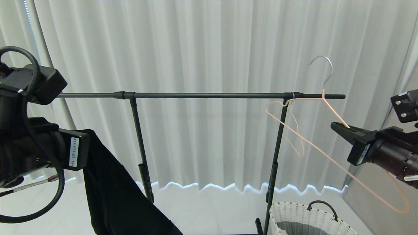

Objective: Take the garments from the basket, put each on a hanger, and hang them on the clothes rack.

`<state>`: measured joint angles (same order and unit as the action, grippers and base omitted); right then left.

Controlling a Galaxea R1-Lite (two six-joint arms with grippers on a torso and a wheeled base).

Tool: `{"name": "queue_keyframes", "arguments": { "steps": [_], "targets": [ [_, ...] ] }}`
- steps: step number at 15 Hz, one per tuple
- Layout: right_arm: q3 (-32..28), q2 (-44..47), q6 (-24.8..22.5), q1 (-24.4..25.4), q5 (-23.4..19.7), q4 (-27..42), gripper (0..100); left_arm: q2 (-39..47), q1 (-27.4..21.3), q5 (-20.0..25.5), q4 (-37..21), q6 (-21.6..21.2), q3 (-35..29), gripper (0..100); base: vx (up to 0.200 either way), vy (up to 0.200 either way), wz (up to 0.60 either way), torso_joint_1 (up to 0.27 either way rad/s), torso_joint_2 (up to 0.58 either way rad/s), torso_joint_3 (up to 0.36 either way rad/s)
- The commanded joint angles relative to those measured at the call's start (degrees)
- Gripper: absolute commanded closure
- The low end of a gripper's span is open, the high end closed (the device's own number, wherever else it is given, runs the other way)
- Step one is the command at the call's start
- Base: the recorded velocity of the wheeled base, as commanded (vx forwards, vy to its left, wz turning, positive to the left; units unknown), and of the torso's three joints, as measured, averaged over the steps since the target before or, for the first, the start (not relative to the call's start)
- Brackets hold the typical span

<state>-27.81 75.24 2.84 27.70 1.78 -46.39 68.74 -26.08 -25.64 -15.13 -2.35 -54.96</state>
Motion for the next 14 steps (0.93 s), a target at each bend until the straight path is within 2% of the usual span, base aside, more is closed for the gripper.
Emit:
{"name": "queue_keyframes", "arguments": {
  "steps": [1,3,6,10,12,14],
  "targets": [
    [0.0,0.8,2.4,4.4,-1.7,0.2,100,2.6,0.0,0.0,0.0,0.2,0.0,100,0.000,0.200,0.00,0.002,0.00,0.007],
    [0.1,1.1,4.0,6.1,-2.7,1.0,100,3.8,0.0,0.0,0.0,0.2,0.0,100,0.000,0.200,0.00,0.002,0.00,0.002],
    [-0.1,3.2,7.4,8.8,-6.8,1.5,100,5.6,-0.6,-0.1,0.2,-0.1,0.0,100,0.000,0.000,0.00,0.000,0.00,0.000],
    [-0.7,3.0,15.5,18.8,-7.2,1.5,100,11.6,-0.6,-2.0,1.1,0.3,-3.2,100,0.000,0.000,0.00,0.000,0.00,0.000],
    [-0.8,3.0,18.5,21.7,-8.1,1.5,100,17.1,0.4,-4.2,1.1,2.7,-7.0,100,0.000,0.000,0.00,0.000,0.00,0.000],
    [-0.8,2.4,20.1,23.4,-10.2,1.5,100,23.3,0.8,-6.9,1.1,7.9,-11.3,100,0.000,0.000,0.00,0.000,0.00,0.000]
  ]
}}
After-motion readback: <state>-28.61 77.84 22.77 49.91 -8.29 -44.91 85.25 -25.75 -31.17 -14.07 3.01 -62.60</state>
